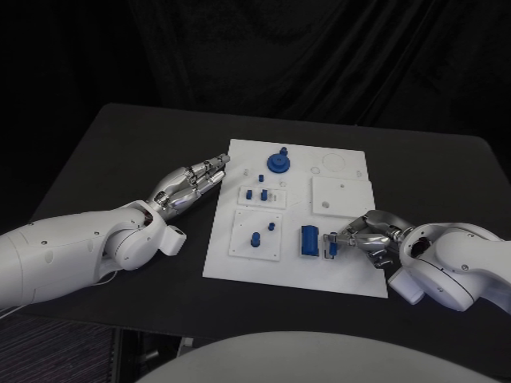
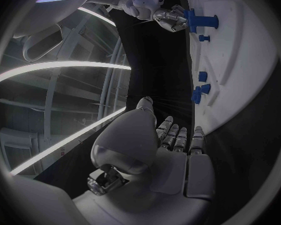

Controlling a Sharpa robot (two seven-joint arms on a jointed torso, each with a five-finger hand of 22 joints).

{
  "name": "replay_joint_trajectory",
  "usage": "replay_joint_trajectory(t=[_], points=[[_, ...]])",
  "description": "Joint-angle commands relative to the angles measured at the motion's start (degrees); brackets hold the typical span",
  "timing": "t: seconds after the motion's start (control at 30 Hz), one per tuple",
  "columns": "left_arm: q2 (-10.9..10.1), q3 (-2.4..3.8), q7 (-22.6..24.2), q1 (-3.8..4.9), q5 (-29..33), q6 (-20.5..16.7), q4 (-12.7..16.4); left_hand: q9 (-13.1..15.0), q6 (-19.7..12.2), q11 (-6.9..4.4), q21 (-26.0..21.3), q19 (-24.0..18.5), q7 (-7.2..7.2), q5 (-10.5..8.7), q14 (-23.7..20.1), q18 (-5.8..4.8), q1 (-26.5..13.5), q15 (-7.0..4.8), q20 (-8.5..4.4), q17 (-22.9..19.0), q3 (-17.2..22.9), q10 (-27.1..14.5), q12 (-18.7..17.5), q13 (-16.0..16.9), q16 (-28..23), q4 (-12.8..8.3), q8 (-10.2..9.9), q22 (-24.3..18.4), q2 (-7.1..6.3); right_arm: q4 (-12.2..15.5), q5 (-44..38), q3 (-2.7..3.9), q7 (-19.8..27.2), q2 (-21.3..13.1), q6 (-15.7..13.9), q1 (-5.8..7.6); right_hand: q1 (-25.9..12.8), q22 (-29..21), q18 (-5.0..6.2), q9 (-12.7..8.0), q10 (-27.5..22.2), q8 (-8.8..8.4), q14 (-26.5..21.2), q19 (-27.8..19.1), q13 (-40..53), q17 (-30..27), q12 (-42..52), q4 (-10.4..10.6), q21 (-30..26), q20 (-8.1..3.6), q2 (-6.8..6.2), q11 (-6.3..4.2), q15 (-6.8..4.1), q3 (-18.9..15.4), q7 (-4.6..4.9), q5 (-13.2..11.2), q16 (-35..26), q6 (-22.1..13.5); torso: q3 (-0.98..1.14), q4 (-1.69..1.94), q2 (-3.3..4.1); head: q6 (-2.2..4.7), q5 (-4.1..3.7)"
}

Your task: Assemble the parts on the task board

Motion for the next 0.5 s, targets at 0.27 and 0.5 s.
replay_joint_trajectory(t=[0.27,0.5], points=[[0.1,0.04,1.6,-0.1,-0.1,0.8,0.0,0.1,-0.1,0.57,-0.3,-0.2,0.43,0.38,0.0,0.66,0.5,0.55,0.41,0.0,0.3,0.0,0.1,0.1,-0.2,-0.1,0.2,0.0,0.02,-0.6,-3.1,-0.01,-0.4,0.3,1.8,-0.68,-0.7,11.4,0.53,0.0,6.2,-0.14,3.4,1.7,15.1,0.0,0.2,0.2,-0.5,0.18,0.25,0.27,0.06,0.3,0.04,-0.5,-0.4,-0.4,0.06,0.05,-0.02,-0.01,-0.1],[0.2,0.04,1.6,-0.12,-0.1,0.8,0.0,0.1,-0.1,0.57,-0.3,-0.2,0.43,0.38,0.0,0.66,0.5,0.55,0.41,0.0,0.3,0.0,0.1,0.1,-0.2,-0.1,0.2,0.0,0.02,-0.8,-3.5,-0.01,-0.4,0.4,1.8,-0.76,-0.9,11.4,0.54,0.0,6.2,-0.12,3.4,1.6,15.1,0.1,0.2,0.3,-0.6,0.2,0.31,0.31,0.1,0.2,0.08,-0.6,-0.4,-0.5,0.05,0.0,-0.04,-0.01,-0.1]])
